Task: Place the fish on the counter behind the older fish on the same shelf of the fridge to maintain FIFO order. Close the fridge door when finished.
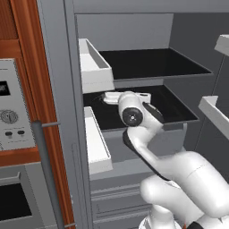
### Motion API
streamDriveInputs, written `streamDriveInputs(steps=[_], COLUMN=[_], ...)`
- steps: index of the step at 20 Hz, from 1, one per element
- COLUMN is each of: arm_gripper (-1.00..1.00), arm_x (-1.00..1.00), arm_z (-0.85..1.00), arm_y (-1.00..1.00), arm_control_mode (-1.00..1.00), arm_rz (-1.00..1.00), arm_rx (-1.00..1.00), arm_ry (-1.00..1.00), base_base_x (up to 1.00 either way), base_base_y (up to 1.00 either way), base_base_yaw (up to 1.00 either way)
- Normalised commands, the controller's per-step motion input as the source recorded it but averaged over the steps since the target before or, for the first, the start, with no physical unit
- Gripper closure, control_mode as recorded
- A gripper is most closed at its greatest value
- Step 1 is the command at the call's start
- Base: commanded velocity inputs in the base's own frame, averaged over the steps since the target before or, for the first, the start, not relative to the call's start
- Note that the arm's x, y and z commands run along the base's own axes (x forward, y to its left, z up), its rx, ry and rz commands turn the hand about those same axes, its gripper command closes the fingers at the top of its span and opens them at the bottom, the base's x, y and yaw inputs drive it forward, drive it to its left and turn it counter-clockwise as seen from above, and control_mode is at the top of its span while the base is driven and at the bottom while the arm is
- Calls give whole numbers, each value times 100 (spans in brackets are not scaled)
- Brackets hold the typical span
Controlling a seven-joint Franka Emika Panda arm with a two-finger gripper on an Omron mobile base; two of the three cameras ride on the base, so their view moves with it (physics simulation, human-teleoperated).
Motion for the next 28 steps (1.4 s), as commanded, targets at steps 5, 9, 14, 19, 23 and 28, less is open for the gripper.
streamDriveInputs(steps=[5,9,14,19,23,28], arm_gripper=[-100,-100,-100,-100,-100,-100], arm_x=[-99,-79,-56,-21,0,0], arm_z=[15,14,0,-6,-37,-15], arm_y=[-14,-50,-76,-73,-29,4], arm_control_mode=[-100,-100,-100,-100,-100,-100], arm_rz=[-6,0,1,11,20,5], arm_rx=[-4,-1,0,0,0,-2], arm_ry=[0,5,9,11,12,5], base_base_x=[0,0,0,0,0,0], base_base_y=[0,0,0,0,0,0], base_base_yaw=[0,0,0,0,0,0])
